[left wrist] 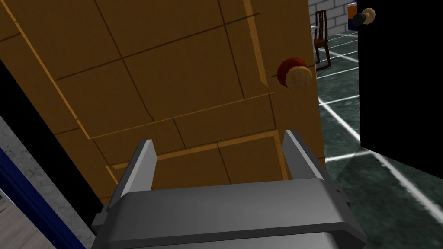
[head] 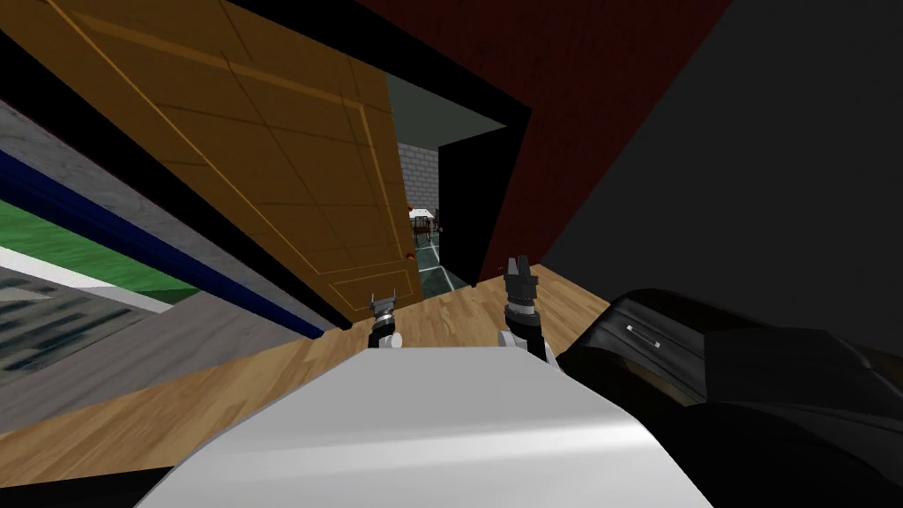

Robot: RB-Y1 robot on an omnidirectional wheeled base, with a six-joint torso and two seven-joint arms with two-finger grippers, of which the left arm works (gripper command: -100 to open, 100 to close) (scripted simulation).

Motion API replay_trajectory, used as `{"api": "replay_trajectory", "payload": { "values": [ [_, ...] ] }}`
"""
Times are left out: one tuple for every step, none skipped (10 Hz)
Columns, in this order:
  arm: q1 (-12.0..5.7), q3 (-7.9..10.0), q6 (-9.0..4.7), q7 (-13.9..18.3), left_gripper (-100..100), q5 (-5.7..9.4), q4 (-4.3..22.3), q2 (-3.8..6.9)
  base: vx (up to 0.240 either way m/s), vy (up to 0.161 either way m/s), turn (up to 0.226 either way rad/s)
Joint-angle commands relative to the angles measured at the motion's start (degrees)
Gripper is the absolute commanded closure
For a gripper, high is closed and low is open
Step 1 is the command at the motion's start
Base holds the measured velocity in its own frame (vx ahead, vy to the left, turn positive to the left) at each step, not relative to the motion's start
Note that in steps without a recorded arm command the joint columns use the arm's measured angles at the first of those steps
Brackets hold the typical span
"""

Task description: Push the door open

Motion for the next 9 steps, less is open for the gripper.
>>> {"api": "replay_trajectory", "payload": {
  "values": [
    [-0.56, -0.08, -0.37, 0.92, -100, 0.79, 1.64, -0.48, 0.133, 0.096, -0.093],
    [-0.85, -0.15, -0.61, 1.51, -100, 1.34, 2.68, -0.84, 0.14, 0.082, -0.125],
    [-1.07, -0.2, -0.79, 1.94, -100, 1.75, 3.46, -1.12, 0.156, 0.089, -0.118],
    [-1.35, -0.26, -1.02, 2.52, -100, 2.29, 4.48, -1.49, 0.148, 0.096, -0.151],
    [-1.58, -0.32, -1.22, 2.98, -100, 2.74, 5.31, -1.93, 0.161, 0.067, -0.124],
    [-1.76, -0.36, -1.36, 3.33, -100, 3.07, 5.93, -2.26, 0.164, 0.058, -0.094],
    [-1.99, -0.41, -1.55, 3.8, -100, 3.51, 6.76, -2.7, 0.162, 0.075, -0.104],
    [-2.22, -0.47, -1.74, 4.27, -100, 3.95, 7.59, -3.15, 0.157, 0.07, -0.113],
    [-2.45, -0.52, -1.93, 4.74, -100, 4.39, 8.42, -3.59, 0.155, 0.066, -0.124]
  ]
}}
